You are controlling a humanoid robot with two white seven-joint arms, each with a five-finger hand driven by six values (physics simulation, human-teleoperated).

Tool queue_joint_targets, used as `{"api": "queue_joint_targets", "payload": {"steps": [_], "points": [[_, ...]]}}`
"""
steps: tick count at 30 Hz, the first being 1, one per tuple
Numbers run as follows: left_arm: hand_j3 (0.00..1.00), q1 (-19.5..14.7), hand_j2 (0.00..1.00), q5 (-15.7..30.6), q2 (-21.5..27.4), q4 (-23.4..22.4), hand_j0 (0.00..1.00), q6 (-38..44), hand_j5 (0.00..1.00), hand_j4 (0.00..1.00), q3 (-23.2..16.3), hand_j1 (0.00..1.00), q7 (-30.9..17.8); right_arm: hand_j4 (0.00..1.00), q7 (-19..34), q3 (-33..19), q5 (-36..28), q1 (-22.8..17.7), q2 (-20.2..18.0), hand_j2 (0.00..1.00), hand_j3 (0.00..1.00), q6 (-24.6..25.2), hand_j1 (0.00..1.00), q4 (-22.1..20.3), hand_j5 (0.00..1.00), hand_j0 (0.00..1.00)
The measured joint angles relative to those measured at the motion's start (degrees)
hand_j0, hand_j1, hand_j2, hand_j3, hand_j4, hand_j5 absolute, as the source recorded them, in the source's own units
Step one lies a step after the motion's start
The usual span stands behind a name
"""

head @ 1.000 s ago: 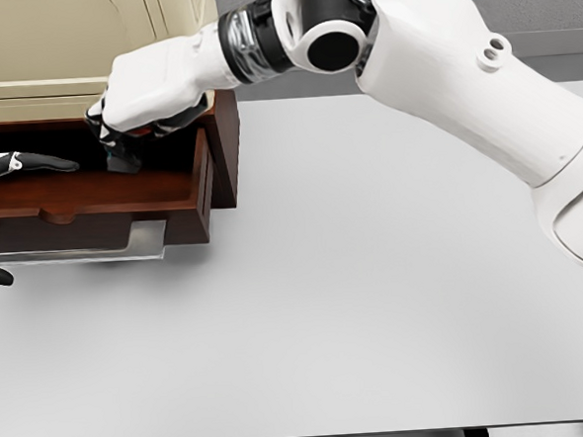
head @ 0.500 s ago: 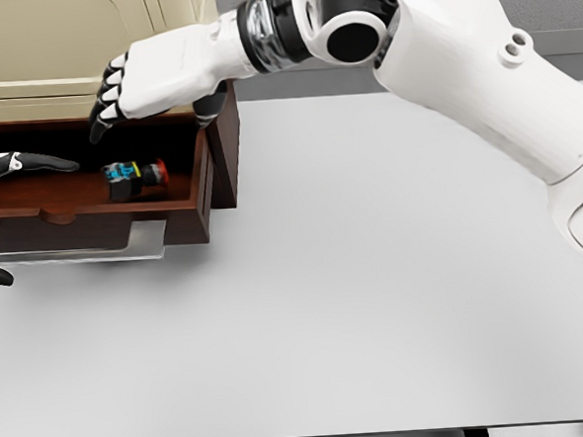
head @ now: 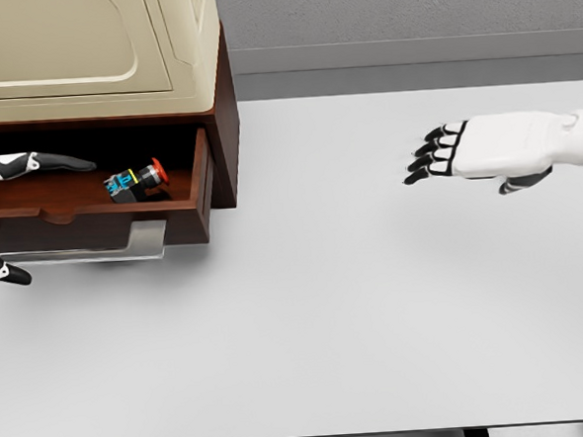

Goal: Open the cabinet drawer with left arm, and place a switch into the drawer with right arm

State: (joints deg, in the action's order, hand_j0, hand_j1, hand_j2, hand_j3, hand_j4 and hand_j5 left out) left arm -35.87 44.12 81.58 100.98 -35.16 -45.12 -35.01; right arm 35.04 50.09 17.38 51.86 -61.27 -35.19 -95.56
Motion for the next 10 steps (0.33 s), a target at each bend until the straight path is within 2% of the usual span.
{"api": "queue_joint_targets", "payload": {"steps": [4,10], "points": [[1.0,0.1,1.0,-0.7,-2.5,0.0,1.0,0.0,1.0,1.0,0.0,1.0,0.0,1.0,0.0,-0.4,-0.1,0.0,-1.4,1.0,1.0,0.0,1.0,-0.2,1.0,1.0],[1.0,0.1,1.0,-1.0,-4.2,0.0,1.0,0.0,1.0,1.0,0.0,1.0,0.0,1.0,0.0,-0.3,-0.4,-0.1,-1.3,1.0,1.0,0.1,1.0,-0.1,1.0,1.0]]}}
